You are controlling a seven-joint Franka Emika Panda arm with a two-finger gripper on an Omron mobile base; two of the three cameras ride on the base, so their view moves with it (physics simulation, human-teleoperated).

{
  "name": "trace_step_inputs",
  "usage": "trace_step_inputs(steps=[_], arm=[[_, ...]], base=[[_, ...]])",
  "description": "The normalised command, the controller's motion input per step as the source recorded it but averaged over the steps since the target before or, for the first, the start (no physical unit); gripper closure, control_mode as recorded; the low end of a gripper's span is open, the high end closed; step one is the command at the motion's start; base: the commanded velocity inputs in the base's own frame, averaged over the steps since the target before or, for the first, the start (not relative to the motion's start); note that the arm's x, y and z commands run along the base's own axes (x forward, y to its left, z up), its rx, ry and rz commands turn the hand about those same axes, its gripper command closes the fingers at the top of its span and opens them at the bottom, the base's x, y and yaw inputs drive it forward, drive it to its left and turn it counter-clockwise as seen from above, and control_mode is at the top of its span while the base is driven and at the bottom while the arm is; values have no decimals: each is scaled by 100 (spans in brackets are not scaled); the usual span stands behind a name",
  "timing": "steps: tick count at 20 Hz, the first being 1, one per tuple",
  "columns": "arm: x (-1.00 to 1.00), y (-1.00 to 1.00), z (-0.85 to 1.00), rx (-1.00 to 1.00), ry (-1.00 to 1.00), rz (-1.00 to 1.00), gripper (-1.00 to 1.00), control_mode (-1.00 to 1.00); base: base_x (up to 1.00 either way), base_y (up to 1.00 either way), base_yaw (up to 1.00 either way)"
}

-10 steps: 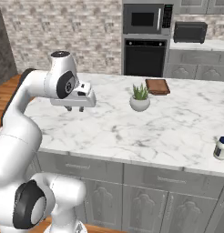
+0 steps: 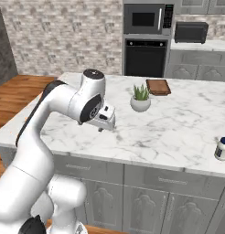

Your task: Open the drawer on the right and place the cutting tools on the cutting board.

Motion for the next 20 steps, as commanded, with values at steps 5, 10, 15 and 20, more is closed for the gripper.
trace_step_inputs(steps=[5, 10, 15, 20], arm=[[-98, -100, -53, 35, -10, -16, -100, -100], [-73, -100, -56, 48, -8, -20, -100, -100], [-21, -100, -61, 60, -7, -29, -100, -100], [4, -92, -53, 54, -1, -37, -100, -100]], base=[[0, 0, 0], [0, 0, 0], [0, 0, 0], [0, 0, 0]])
